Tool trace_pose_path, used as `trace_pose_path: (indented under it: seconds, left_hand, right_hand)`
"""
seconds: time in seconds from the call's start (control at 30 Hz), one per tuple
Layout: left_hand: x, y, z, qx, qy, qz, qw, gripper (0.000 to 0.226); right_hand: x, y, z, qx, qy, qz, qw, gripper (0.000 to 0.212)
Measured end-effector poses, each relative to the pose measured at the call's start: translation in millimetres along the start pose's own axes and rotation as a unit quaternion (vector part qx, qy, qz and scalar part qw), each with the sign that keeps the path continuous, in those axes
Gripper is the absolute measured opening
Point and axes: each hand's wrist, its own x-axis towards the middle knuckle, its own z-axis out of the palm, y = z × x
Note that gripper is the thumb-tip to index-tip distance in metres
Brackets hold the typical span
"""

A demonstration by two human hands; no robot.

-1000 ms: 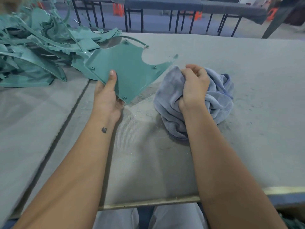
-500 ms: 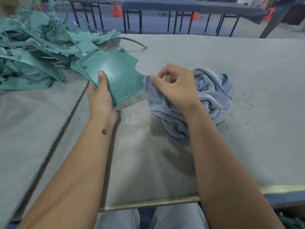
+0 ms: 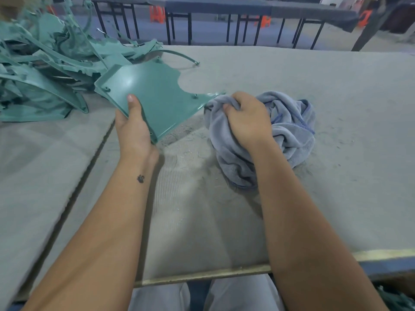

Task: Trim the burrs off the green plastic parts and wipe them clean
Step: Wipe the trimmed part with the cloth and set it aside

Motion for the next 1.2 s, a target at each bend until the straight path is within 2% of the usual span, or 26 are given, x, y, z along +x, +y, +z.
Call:
trace_pose_path:
  seconds: [0.1, 0.27, 0.4, 0.5, 0.6, 0.73, 0.93, 1.0, 1.07, 1.17, 1.2]
  left_hand:
    - [-3, -3, 5, -0.004, -0.042, -0.007, 0.999, 0.022]
    - [-6, -6, 9, 0.002, -0.091, -0.018, 0.996, 0.014]
    - [-6, -4, 6, -0.010, -0.092, -0.050, 0.994, 0.014]
    - [-7, -1, 4, -0.035, -0.109, -0.073, 0.991, 0.025]
    - [-9, -2, 6, -0.044, -0.106, -0.078, 0.990, 0.036]
    - [-12, -5, 12, -0.048, -0.101, -0.094, 0.989, 0.044]
    - [-11, -4, 12, -0.030, -0.110, -0.121, 0.986, 0.043]
    - [-11, -1, 8, -0.026, -0.134, -0.124, 0.983, 0.043]
    - [-11, 3, 3, -0.035, -0.172, -0.129, 0.976, 0.042]
    - [-11, 5, -2, -0.049, -0.194, -0.138, 0.970, 0.043]
    - [-11, 5, -3, -0.052, -0.188, -0.140, 0.971, 0.043]
  right_hand:
    - [-3, 0, 2, 0.119, 0.012, 0.015, 0.993, 0.011]
    - [-6, -3, 14, 0.158, 0.049, -0.031, 0.986, 0.008]
    - [1, 3, 13, 0.187, 0.079, 0.039, 0.978, 0.009]
    - [6, 11, 2, 0.261, 0.122, 0.108, 0.952, 0.006]
    - [3, 8, -2, 0.334, 0.109, 0.093, 0.932, 0.009]
    - [-4, -7, 8, 0.395, 0.045, 0.045, 0.917, 0.014]
    - [6, -3, 14, 0.381, 0.088, 0.181, 0.902, 0.005]
    - [9, 2, 7, 0.399, 0.135, 0.219, 0.880, 0.007]
    - [11, 12, -2, 0.452, 0.176, 0.252, 0.838, 0.020]
    - [13, 19, -12, 0.558, 0.179, 0.277, 0.762, 0.029]
    - [13, 21, -12, 0.571, 0.179, 0.274, 0.753, 0.031]
